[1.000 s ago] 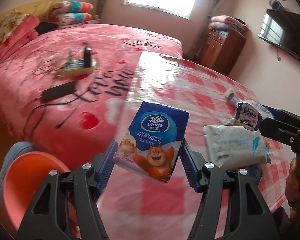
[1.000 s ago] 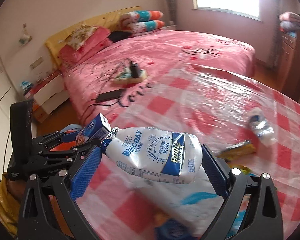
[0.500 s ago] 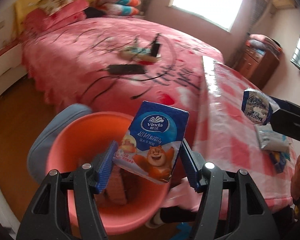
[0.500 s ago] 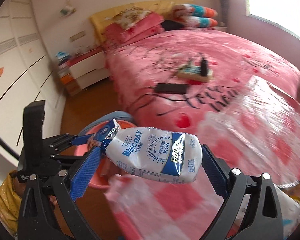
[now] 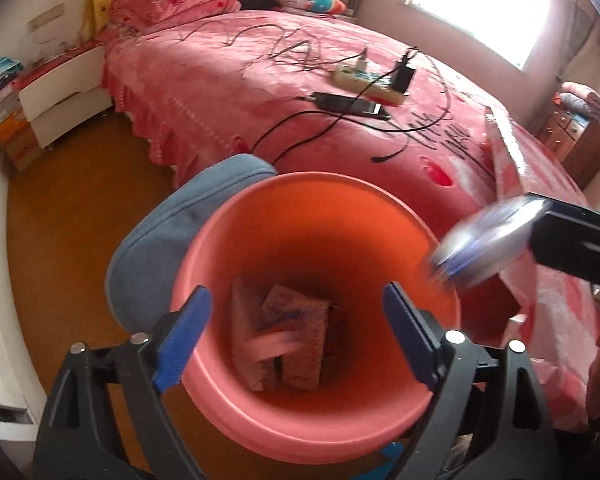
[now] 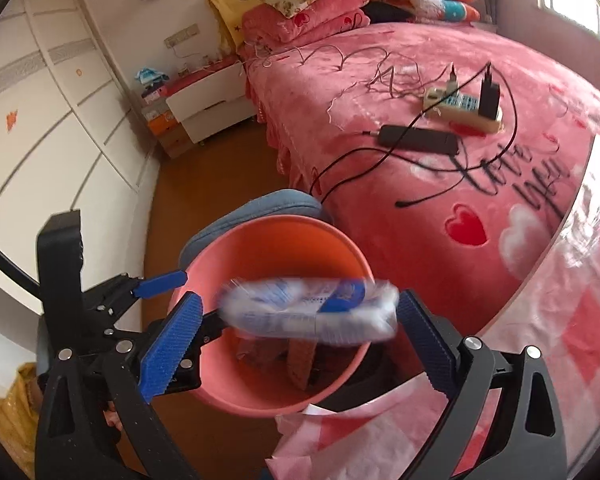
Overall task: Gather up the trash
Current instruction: 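Carry the tissue pack and milk bag to the bucket and release both, then move both open tools back to the table over the snack bags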
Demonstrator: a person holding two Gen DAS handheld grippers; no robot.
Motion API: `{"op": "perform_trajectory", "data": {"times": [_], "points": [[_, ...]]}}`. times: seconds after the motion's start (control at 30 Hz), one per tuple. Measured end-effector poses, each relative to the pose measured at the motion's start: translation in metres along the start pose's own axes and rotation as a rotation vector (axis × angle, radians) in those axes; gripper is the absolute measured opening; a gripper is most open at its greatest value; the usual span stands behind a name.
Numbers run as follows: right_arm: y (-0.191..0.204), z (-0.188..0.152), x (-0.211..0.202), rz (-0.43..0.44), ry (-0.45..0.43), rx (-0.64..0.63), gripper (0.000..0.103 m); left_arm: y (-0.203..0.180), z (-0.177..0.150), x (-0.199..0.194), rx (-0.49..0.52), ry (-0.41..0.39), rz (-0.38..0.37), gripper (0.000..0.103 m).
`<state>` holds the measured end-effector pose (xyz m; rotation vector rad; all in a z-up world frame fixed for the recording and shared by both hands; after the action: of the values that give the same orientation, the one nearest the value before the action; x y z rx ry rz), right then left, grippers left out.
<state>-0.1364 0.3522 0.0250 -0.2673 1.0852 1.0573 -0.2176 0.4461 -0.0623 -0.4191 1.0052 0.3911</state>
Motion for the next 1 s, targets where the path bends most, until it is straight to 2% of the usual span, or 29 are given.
{"op": "perform_trajectory", "data": {"times": [0.2, 0.37, 0.57, 0.87, 1.0], "points": [[-0.015, -0.003, -0.015, 0.0, -0.044, 0.053, 0.097, 0.009, -0.005, -0.002, -0.053, -0.007, 0.011, 0.089], [-0.035, -0.009, -0.038, 0.008, -0.09, 0.137, 0.097, 0.009, -0.008, -0.005, -0.056, -0.019, 0.04, 0.089], [-0.044, -0.028, -0.067, -0.015, -0.135, 0.163, 0.097, -0.001, -0.011, -0.013, -0.062, -0.054, 0.0, 0.089], [-0.043, -0.067, -0.101, -0.159, -0.213, 0.093, 0.097, -0.038, -0.009, -0.018, -0.024, -0.062, -0.07, 0.089], [-0.055, -0.081, -0.113, -0.162, -0.242, 0.118, 0.097, -0.058, -0.009, -0.024, 0.0, -0.07, -0.095, 0.089]]}}
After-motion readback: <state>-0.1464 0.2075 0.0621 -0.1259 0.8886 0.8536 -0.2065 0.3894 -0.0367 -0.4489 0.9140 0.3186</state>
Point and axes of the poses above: each gripper's, at about its wrist camera, not at the fingertips, and x roughly the way its jaws point, y to its left, z to its top, the point moved 2 cm from there along x, roughly the way its jaws point, and after that the axes turned 7 degrees about y, right-handed, at the moved point
